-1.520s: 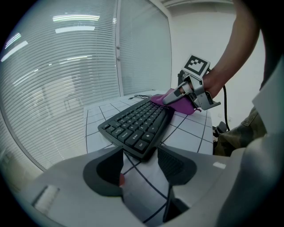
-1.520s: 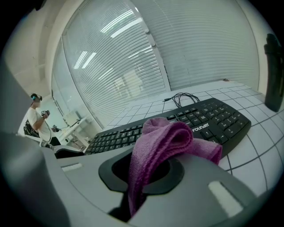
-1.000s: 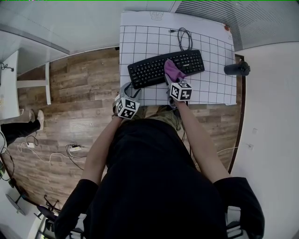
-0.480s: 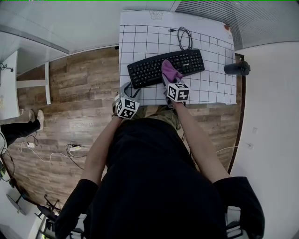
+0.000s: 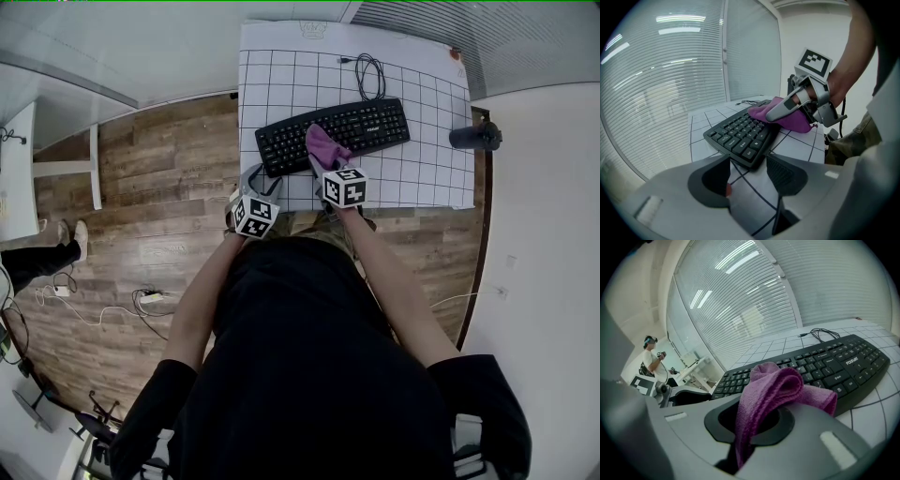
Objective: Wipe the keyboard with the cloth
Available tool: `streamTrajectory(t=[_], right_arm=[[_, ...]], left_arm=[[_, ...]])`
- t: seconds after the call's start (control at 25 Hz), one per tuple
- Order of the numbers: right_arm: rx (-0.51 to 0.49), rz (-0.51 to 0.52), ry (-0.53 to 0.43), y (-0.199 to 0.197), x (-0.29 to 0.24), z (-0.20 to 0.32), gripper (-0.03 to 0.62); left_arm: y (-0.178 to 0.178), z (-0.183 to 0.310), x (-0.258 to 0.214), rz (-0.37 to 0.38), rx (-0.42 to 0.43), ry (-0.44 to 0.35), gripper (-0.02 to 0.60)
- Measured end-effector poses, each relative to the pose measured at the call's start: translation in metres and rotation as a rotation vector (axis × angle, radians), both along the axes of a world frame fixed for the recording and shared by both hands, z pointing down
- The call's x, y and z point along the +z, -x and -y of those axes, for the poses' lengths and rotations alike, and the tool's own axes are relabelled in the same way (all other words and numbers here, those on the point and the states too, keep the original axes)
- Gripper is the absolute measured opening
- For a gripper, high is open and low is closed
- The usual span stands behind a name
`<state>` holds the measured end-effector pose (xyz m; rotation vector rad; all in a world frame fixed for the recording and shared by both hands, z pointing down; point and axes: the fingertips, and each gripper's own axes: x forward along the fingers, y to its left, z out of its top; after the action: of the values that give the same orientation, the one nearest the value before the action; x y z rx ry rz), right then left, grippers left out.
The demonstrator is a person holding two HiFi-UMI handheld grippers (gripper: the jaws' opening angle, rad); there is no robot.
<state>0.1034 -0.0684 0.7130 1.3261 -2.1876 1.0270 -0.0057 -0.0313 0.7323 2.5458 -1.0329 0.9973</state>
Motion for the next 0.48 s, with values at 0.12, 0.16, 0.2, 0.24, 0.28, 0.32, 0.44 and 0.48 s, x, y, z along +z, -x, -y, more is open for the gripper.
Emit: streamTrajectory(t=[0.12,0.16,0.2,0.24,0.28,0.32,0.44,0.48], right_arm=[[-0.025,0.007,0.002,0.011,0.0,-0.004,0.044],[-0.037,0.008,0.003,0.015,0.0,-0.005,0.044],[-0.05,0.009,0.004,0.018,0.0,-0.007,0.044],[-0.062,0.009,0.005,0.021,0.0,-0.008,0.044],[-0.07,0.01,0.006,0.024,0.001,-0.009,0.044],[-0.075,0.011,0.008,0.026,0.001,-0.01,0.044],[-0.08,0.012,0.014,0.031,0.001,-0.011,0.044],[-0.086,0.012,0.018,0.034,0.001,-0.012,0.044]], left_arm=[[0.0,0.0,0.0,0.002,0.0,-0.001,0.219],[0.0,0.0,0.0,0.002,0.0,-0.002,0.219],[0.0,0.0,0.0,0.002,0.0,-0.001,0.219],[0.0,0.0,0.0,0.001,0.001,-0.001,0.219],[0.0,0.0,0.0,0.001,0.002,0.0,0.219],[0.0,0.0,0.0,0.0,0.003,0.0,0.219],[-0.001,0.001,-0.001,-0.002,0.008,-0.001,0.219],[0.0,0.0,-0.001,-0.002,0.007,0.0,0.219]])
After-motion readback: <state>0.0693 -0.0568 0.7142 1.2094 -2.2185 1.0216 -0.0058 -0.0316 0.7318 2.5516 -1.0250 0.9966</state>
